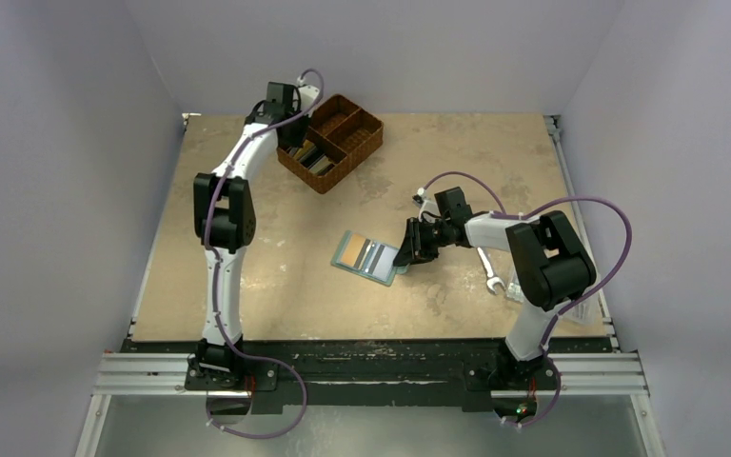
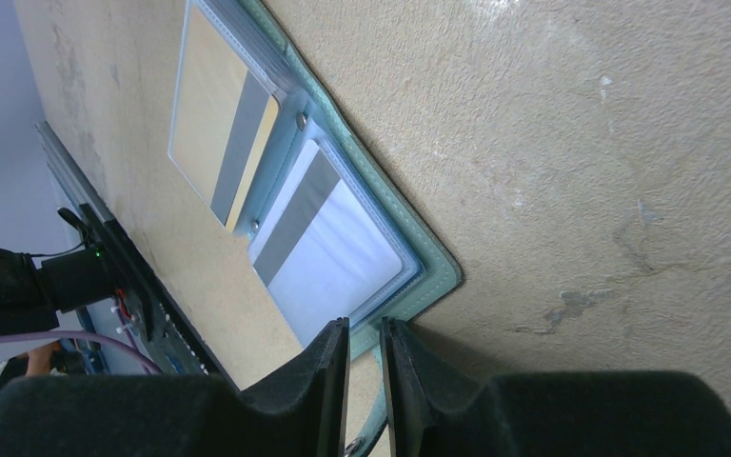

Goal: Put the credit cards into the card holder
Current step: Pick up the credit card from the card holder.

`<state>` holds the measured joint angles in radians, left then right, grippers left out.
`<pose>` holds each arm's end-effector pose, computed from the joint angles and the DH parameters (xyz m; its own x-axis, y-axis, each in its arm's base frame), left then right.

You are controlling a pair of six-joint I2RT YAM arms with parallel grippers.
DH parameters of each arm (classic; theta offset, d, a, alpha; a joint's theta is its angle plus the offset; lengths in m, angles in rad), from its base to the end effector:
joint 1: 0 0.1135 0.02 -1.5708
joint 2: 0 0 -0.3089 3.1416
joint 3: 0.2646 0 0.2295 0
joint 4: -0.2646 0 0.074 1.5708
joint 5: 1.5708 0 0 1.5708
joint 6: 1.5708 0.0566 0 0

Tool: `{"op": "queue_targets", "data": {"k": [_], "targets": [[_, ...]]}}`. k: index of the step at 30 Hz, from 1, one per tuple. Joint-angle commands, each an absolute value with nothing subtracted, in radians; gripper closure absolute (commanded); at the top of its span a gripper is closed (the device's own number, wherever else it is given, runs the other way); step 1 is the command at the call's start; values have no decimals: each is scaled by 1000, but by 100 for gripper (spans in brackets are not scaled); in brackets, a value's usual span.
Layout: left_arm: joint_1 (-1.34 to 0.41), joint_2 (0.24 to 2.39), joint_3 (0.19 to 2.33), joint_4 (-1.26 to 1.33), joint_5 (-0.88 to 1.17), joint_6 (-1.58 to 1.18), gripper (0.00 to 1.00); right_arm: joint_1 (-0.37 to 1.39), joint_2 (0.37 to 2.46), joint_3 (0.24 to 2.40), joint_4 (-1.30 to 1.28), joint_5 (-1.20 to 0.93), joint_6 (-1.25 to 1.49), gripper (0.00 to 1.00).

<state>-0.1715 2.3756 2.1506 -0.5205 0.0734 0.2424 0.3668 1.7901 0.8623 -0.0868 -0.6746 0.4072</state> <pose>0.5588 -0.1010 0.2482 -0.5952 0.3461 -0.7252 0.3772 0.9172 0.1281 0.2958 0.1515 0.1733 -0.9608 -0.0378 -0.2747 -0.2258 0.6814 0.6962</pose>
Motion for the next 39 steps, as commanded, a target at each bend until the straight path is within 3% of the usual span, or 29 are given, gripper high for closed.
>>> {"op": "queue_targets", "data": {"k": [1,12,21,27,33,39], "targets": [[-162,2293,2144,-433,44,185,100,382,1809,847,-90,-597,380,72],[-94,2137,2046,-269,140,-108,100,383,1750,920,-148,-523,351,72],[-51,1923,1776,74,490,-445,100,383,1645,1117,-296,-381,322,70],[-53,1780,1456,525,732,-787,100,385,1574,1235,-279,-461,352,57],[-107,1716,1190,1152,805,-1229,100,384,1518,1192,72,-743,567,34],[-245,1668,1051,1263,787,-1268,100,384,1523,1132,444,-846,826,20]]}}
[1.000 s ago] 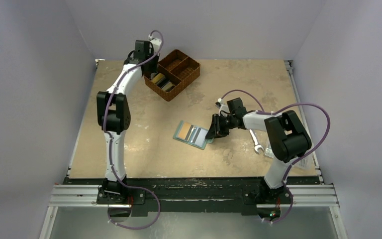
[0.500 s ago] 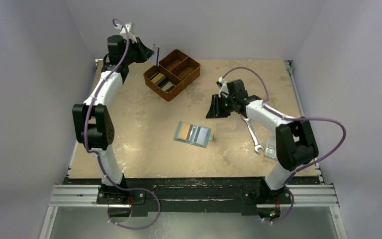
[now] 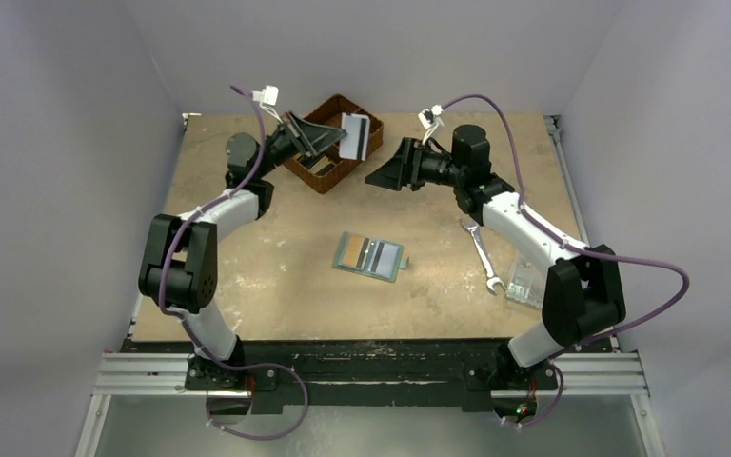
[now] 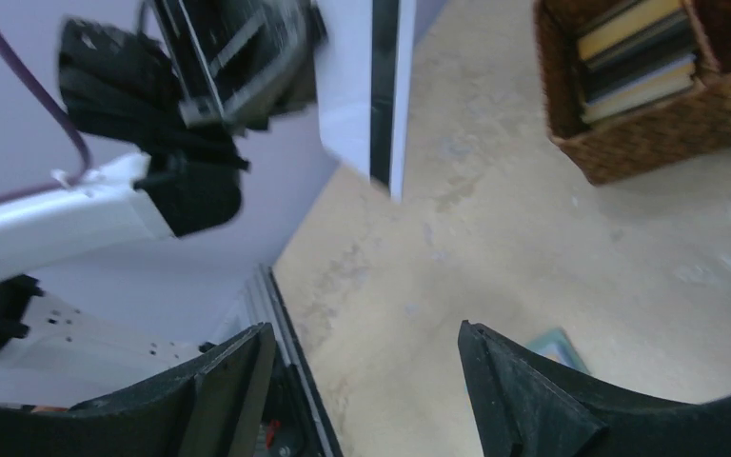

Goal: Put the credit cards into the card holder
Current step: Pick up the credit card from the card holder.

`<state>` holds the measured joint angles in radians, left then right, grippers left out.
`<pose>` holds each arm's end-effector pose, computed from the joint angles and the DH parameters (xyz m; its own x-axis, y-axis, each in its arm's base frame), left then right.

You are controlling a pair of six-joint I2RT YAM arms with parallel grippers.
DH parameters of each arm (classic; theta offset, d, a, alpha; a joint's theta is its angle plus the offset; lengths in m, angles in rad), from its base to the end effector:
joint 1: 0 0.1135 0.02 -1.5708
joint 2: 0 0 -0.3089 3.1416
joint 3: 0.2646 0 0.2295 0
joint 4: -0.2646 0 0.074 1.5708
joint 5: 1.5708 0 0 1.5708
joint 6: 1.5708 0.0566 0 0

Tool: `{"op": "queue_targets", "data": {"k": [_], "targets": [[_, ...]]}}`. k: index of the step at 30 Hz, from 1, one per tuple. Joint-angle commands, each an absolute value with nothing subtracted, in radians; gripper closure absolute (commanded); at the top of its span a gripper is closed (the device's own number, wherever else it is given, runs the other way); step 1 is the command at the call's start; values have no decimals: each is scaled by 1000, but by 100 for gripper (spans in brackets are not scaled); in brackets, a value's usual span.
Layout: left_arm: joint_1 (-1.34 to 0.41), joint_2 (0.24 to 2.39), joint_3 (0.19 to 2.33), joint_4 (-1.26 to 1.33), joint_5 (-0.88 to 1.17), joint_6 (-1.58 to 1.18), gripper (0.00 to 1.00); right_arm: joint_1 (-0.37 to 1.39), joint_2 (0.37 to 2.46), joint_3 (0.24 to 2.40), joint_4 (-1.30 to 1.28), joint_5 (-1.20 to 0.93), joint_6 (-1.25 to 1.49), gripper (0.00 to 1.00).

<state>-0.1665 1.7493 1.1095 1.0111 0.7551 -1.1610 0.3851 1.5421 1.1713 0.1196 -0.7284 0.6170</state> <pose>0.3838 -0.1038 0.3752 -0.5458 -0.5855 -0.5994 0.6272 0.1888 -0.7556 0.3120 0.1671 0.3691 -0.6958 0.1839 -0.6943 -0.5827 0.4205 0.6954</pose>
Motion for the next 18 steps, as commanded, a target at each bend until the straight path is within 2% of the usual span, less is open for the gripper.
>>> {"op": "queue_targets", "data": {"k": [1,6,11,18], "targets": [[-259,1663,1032,1269,782,-1272,100,382,1519,1116,504,-846,872,19],[-284,1663,948,1408,770,-1362,100,381,1483,1053,588,-811,918,20],[-284,1663,931,1436,773,-1377,100,375,1454,984,701,-807,976,44],[-285,1658,899,1449,753,-1382,100,375,1498,972,865,-852,1069,53]]}}
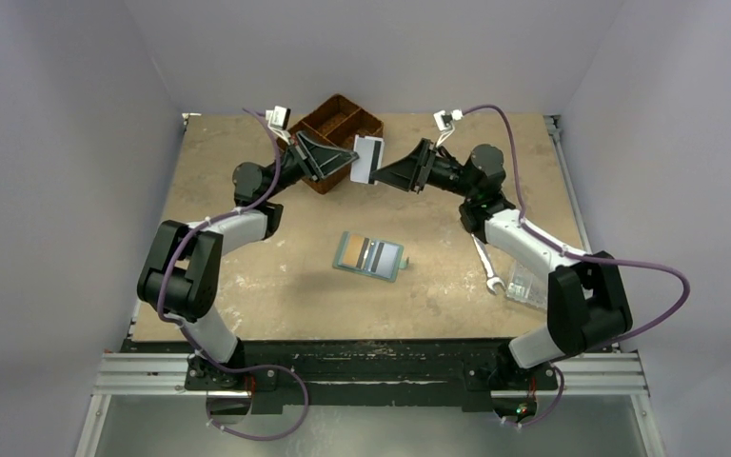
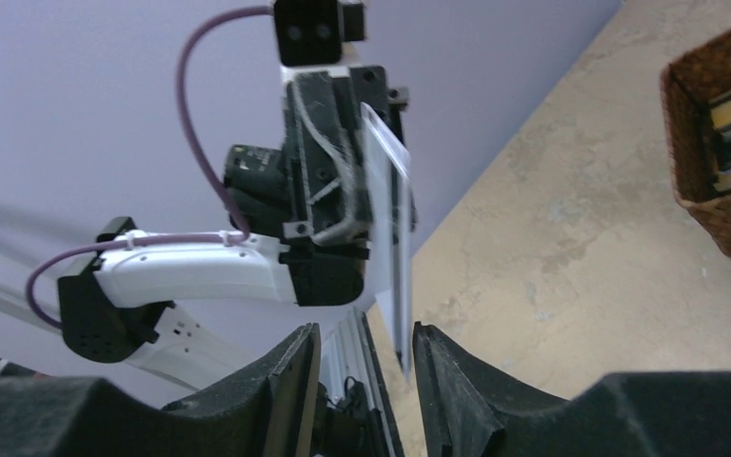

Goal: Put the credit cards into the card holder
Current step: Pick up the credit card from the card holder.

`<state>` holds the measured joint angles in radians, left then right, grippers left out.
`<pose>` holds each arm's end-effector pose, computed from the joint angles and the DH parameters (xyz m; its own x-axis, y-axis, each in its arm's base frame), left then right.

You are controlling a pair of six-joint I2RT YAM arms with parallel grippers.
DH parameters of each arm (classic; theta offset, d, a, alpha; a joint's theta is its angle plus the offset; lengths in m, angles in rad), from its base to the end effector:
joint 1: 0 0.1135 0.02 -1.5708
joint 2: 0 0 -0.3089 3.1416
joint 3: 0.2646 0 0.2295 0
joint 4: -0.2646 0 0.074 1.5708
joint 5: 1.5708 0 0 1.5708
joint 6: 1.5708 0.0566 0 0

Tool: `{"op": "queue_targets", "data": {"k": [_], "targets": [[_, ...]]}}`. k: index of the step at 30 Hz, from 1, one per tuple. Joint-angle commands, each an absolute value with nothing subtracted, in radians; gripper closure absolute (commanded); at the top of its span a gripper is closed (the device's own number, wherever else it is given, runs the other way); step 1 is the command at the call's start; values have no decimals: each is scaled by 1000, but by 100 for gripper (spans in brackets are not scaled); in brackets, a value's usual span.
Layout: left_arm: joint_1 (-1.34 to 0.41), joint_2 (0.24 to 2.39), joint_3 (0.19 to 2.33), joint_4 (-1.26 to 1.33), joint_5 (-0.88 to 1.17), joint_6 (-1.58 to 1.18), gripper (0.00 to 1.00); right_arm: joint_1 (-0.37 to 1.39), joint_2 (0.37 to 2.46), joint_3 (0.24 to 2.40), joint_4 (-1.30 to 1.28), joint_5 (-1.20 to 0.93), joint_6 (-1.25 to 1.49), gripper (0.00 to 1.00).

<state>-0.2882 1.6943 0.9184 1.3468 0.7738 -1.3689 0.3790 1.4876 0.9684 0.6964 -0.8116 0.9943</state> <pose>0.3287 -0.1387 0.3696 -0.6476 -0.5389 -0.5387 0.6614 -0.0465 -0.7486 0.2892 0.1594 0.3834 -0.6804 0.3502 -0.6438 -0.6377 0.1499 0.7556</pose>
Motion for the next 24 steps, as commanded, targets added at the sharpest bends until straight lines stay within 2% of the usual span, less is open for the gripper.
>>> {"op": "queue_targets", "data": {"k": [1,5,9,10,14,19,21,24], "targets": [[-285,1656,894,1448,753,-1381,100,375,1509,977,869,-854,1072,56],[-285,1631,886,1391,756,-1350,100,376,1537,987,879,-853,1074,70],[-287,1599,890,1275,771,-1302,100,374,1556,983,880,-872,1059,97],[-287,1593,896,1238,783,-1292,99,376,1562,983,880,-883,1053,100],[-283,1615,932,1269,892,-1381,77,366,1595,988,976,-968,1116,100],[-266,1690,954,1667,1008,-1705,56,352,1609,976,1201,-1063,1295,100],[-259,1712,960,1777,1028,-1801,52,350,1608,972,1259,-1077,1349,100],[-251,1691,952,1780,1064,-1784,51,347,1610,959,1367,-1094,1442,100]]}}
